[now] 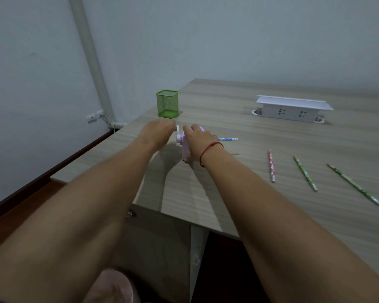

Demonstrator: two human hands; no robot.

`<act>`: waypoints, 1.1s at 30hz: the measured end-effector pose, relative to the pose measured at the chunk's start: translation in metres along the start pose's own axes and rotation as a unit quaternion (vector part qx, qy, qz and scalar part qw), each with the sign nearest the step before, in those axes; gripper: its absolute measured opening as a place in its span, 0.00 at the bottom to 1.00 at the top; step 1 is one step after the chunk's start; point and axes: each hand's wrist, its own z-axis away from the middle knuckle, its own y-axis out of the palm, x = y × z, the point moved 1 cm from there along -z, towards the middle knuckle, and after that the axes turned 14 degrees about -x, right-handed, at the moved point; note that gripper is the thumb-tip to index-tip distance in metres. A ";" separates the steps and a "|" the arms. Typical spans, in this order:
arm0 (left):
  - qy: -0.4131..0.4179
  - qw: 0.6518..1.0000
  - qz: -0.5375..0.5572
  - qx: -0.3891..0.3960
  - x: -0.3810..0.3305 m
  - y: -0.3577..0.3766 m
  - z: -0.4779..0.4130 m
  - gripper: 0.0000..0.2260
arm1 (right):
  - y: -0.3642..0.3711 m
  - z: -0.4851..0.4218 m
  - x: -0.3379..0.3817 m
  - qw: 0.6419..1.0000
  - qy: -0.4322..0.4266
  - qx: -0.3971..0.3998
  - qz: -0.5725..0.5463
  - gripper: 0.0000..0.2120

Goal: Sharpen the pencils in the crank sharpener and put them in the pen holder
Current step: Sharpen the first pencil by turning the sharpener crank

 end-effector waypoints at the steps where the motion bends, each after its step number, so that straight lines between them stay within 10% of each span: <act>1: 0.011 1.000 0.005 -0.012 0.002 -0.004 -0.003 0.11 | 0.000 -0.002 0.001 1.000 0.004 0.011 0.005 0.34; 12: 0.030 0.980 0.141 -0.138 -0.005 -0.015 0.043 0.10 | 0.007 -0.014 0.006 0.999 0.024 0.029 0.019 0.37; 33: 0.017 0.991 0.127 0.037 -0.011 -0.014 0.057 0.14 | 0.010 -0.015 0.005 1.000 0.014 0.019 0.009 0.40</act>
